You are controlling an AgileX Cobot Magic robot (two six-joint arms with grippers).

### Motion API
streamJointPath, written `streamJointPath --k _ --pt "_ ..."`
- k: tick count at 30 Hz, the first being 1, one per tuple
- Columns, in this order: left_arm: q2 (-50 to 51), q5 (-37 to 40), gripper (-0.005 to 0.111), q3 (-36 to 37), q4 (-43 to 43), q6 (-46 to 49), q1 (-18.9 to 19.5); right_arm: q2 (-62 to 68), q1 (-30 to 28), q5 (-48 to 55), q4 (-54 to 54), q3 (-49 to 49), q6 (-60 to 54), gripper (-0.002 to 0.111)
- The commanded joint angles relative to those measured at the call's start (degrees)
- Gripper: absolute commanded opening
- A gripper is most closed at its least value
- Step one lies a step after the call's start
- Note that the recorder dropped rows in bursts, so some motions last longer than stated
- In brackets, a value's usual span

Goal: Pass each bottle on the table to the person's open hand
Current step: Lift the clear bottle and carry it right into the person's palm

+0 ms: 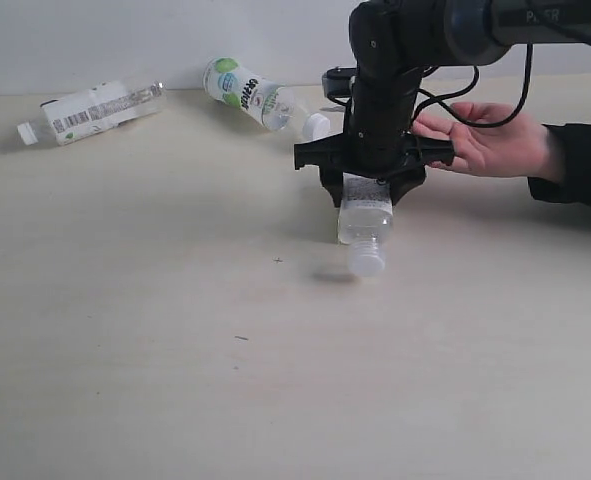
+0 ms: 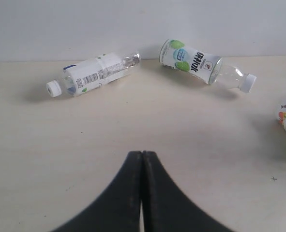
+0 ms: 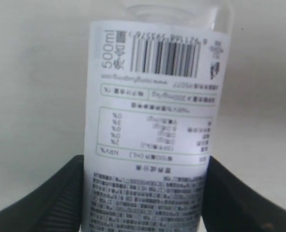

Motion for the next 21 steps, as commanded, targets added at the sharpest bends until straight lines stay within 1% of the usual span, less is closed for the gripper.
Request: streamJointPath --k 1,2,3,7,9,12,15,17,19,21 --pt "-0.25 0.37 0.0 0.25 -0.06 0.16 0.15 -0.23 0.19 -0.26 0.56 -0.55 -0.15 0.008" --pt "-0.25 0.37 0.0 0.25 -0.06 0.16 0.15 -0.23 0.19 -0.11 1.4 -0.55 -0.54 0.0" --pt "-0.25 0.37 0.0 0.25 -0.06 0.16 0.15 -0.35 0.19 -0.11 1.93 -0.76 -1.0 0.0" --pt "-0.25 0.37 0.0 0.25 -0.06 0.16 0.15 -3.19 0.19 1.93 7.58 -3.63 -8.86 0.0" --pt "-0.25 0.37 0.0 0.25 -0.06 0.16 0.15 -5.72 0.19 5.29 10.09 -6.61 -11.83 0.0" --pt "-0.25 0.37 0.0 0.25 -0.06 0.16 0.15 -9.39 -0.53 11.98 8.37 -11.35 -15.17 0.0" --pt "-0.25 0.37 0.0 0.25 -0.06 0.16 0.15 -13.62 -3.63 15.87 8.35 -13.73 -17.21 0.0" --pt "-0.25 0.37 0.0 0.25 -0.06 0.16 0.15 -15.92 -5.9 15.87 8.13 -13.83 -18.23 0.0" --pt "-0.25 0.37 0.0 0.25 -0.06 0.16 0.15 -18.33 -10.47 15.87 8.13 -13.83 -20.06 0.0" --pt "-0.25 0.37 0.0 0.25 -0.06 0.16 0.15 -19.6 -12.61 15.87 8.12 -12.79 -21.05 0.0"
